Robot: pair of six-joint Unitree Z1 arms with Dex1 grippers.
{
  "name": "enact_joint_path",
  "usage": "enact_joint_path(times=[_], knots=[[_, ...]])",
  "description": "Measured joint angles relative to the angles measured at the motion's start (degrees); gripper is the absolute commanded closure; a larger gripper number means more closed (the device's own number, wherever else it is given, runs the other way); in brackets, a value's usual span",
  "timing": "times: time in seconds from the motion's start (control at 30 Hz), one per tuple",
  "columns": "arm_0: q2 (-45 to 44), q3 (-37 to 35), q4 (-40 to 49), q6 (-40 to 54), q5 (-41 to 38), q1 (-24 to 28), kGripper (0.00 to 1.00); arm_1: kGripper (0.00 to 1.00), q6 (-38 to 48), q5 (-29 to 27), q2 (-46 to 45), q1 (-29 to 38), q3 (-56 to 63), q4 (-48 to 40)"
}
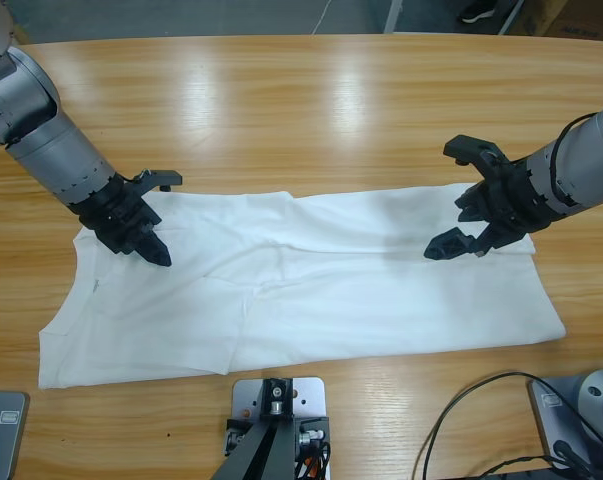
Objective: Fold clothes
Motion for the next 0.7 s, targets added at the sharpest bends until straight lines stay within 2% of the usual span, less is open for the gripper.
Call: enact_joint_path(times=[0.57,0.7], knots=[[-0.13,0.01,-0.6,0.8,1.02,0.0,1.0,0.059,0.69,0.0,-0.09,0.0,0.9,-0.33],[-1.67,-2.49,-1.74,0.8,1.21,-0.71,1.0,0.059,0.71,0.0,-0.09,0.0,1.21,-0.66]])
